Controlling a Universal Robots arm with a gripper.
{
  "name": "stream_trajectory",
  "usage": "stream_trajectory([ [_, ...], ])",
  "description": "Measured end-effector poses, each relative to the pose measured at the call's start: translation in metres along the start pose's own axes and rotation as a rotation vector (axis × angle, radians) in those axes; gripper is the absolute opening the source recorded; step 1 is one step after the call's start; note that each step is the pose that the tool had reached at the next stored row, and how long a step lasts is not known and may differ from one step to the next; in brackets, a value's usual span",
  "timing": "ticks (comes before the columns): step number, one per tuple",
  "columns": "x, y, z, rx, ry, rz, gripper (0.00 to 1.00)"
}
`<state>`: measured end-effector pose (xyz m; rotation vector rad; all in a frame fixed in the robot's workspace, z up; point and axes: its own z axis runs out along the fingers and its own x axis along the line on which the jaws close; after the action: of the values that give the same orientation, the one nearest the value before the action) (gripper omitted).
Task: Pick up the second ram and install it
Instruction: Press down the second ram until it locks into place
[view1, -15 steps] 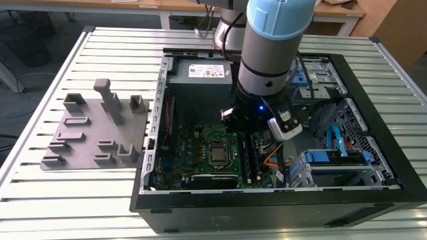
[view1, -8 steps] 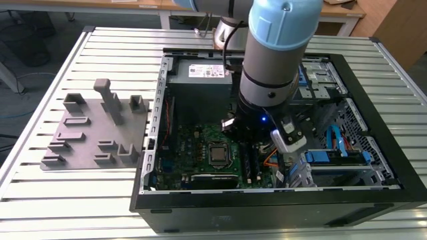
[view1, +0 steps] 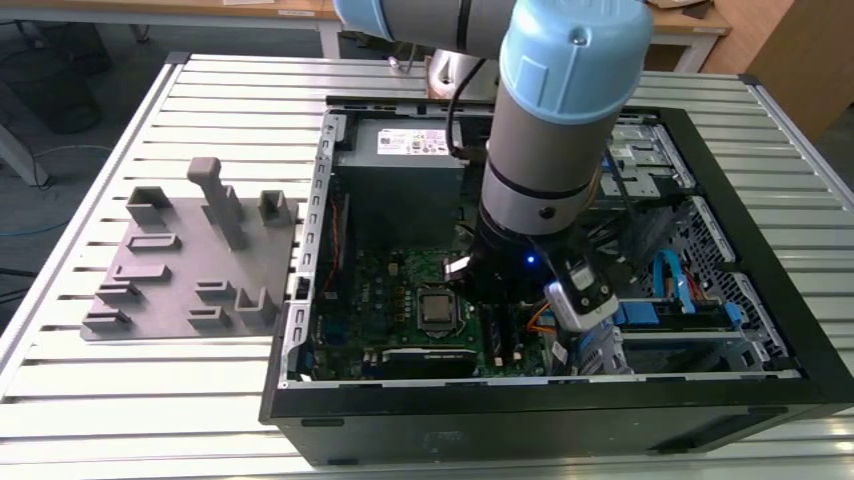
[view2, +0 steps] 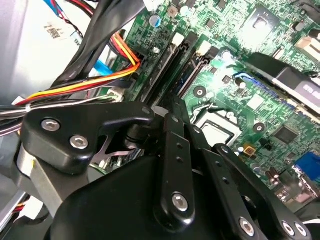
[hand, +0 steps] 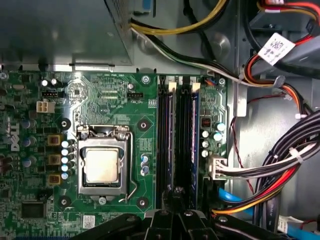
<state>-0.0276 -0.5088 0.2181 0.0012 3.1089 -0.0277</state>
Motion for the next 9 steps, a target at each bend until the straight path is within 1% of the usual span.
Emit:
stream_trajectory([
  [3,0.0,-0.0004,0.0022,-0.0001,0.0003,0.0,0.11],
  [6,0.0,-0.0003,0.0024,-0.0007,0.0,0.0,0.11],
  [8,-0.0001,-0.0003,0.0007,-0.0019,-0.0004,0.0,0.11],
  [9,-0.0003,-0.0001,-0.0014,-0.0037,-0.0014,0.0,0.11],
])
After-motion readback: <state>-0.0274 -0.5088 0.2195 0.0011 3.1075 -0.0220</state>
